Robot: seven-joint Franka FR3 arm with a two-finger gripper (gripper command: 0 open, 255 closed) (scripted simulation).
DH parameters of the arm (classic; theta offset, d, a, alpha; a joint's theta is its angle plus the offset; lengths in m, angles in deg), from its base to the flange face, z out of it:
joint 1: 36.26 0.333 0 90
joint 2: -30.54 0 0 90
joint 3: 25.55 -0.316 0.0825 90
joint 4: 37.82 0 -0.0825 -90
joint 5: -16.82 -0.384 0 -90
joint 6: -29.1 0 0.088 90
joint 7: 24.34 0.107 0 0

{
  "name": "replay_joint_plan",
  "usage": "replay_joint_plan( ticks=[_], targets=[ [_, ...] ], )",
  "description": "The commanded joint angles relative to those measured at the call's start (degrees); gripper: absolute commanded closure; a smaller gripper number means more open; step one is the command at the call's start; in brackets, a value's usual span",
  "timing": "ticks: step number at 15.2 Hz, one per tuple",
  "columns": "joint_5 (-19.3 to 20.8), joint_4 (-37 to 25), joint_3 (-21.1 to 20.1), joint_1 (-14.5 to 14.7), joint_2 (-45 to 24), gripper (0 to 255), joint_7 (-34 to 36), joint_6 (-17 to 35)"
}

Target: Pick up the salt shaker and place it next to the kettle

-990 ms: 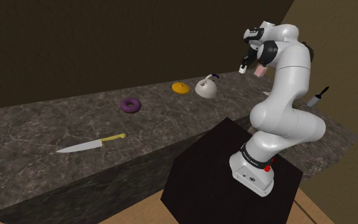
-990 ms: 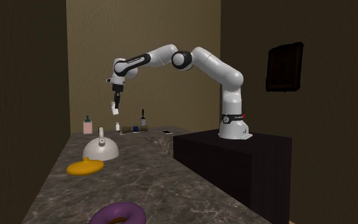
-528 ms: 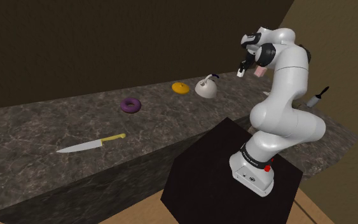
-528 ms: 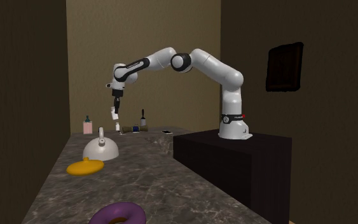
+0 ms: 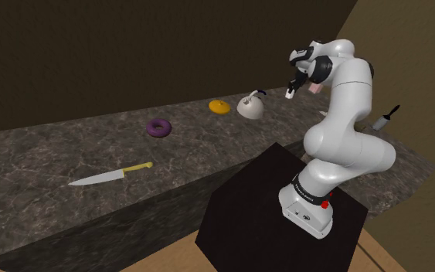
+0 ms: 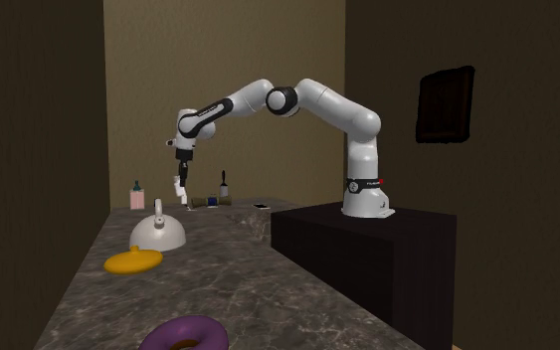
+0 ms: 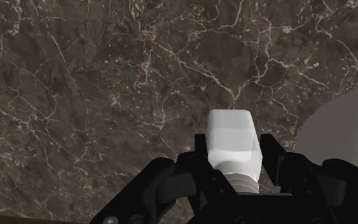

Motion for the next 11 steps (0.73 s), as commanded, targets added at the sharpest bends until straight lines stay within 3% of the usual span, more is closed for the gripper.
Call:
replay_joint_plan(
  ticks=[1,11],
  targets=[
    [-0.06,0.26,-0.06,0.00,-0.69,255,-0.01,0.97],
    [-0.37,-0.57,-0.42,-0.24,-5.51,255,-0.04,4.97]
  ],
)
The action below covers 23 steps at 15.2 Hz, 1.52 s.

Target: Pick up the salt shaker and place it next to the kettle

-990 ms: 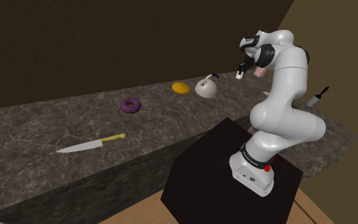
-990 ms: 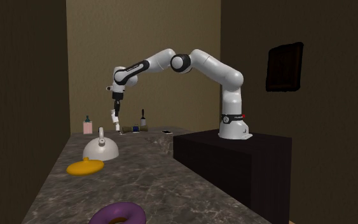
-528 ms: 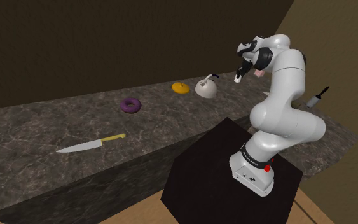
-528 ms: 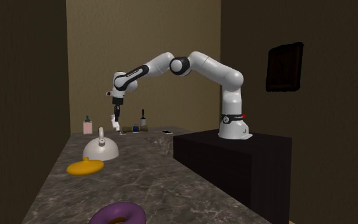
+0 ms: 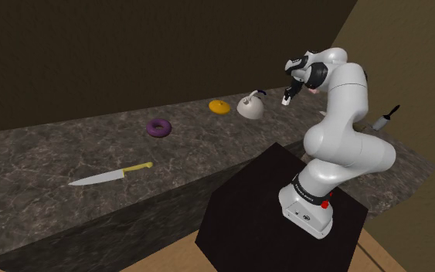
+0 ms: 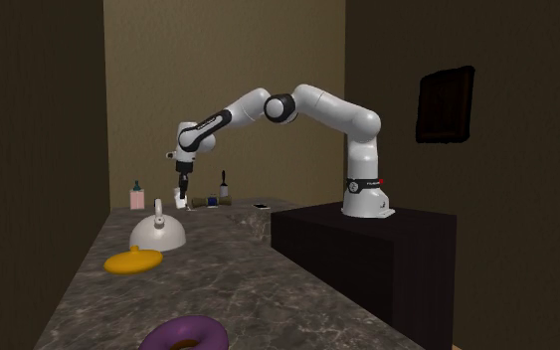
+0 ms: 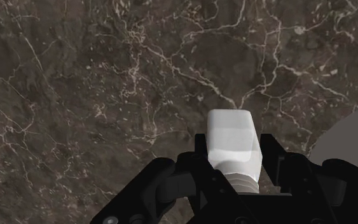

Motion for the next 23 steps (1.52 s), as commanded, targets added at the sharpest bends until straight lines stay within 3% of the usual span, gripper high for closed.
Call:
replay_joint_plan(
  ticks=[1,16,23],
  targets=[
    [-0.07,0.04,-0.07,-0.07,-0.85,255,-0.06,0.90],
    [-0.34,-6.90,-0.61,-0.77,-11.25,255,0.23,4.41],
    [-0.34,-6.90,-0.61,-0.77,-11.25,255,0.23,4.41]
  ],
)
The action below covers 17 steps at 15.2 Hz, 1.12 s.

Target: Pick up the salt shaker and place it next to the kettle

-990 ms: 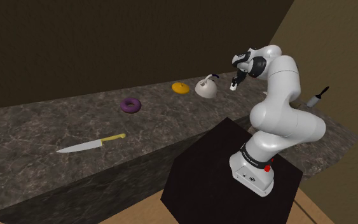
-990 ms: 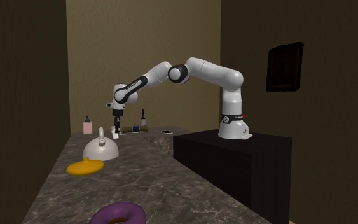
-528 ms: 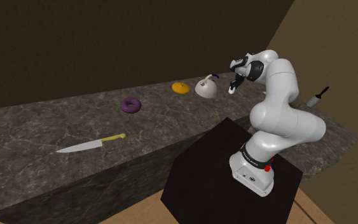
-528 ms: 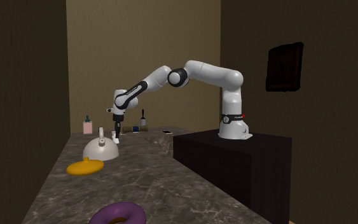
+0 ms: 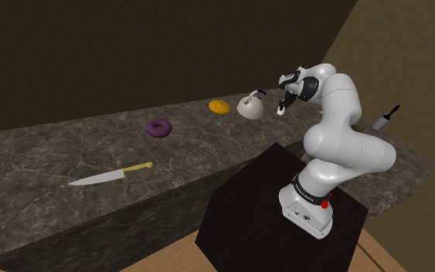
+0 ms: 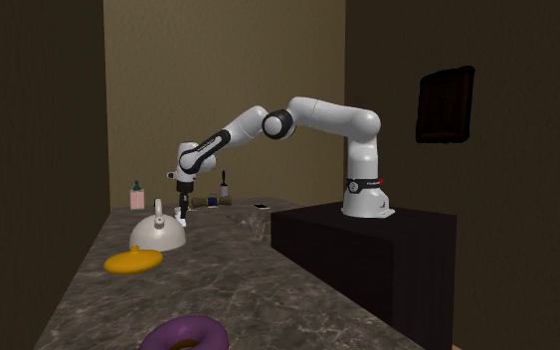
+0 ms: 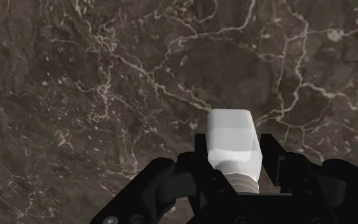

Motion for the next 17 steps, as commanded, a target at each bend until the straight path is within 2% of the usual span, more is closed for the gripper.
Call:
replay_joint_plan(
  ticks=[1,2,7,11,17],
  targets=[
    [0.00,-0.01,0.00,0.00,-0.01,255,0.00,0.00],
    [0.00,-0.01,0.00,0.00,0.00,0,0.00,0.00],
    [0.00,-0.01,0.00,0.00,0.00,0,0.00,0.00],
    [0.06,9.08,0.35,0.85,8.89,0,-0.35,0.14],
    [0.06,9.08,0.35,0.85,8.89,0,-0.35,0.13]
  ],
)
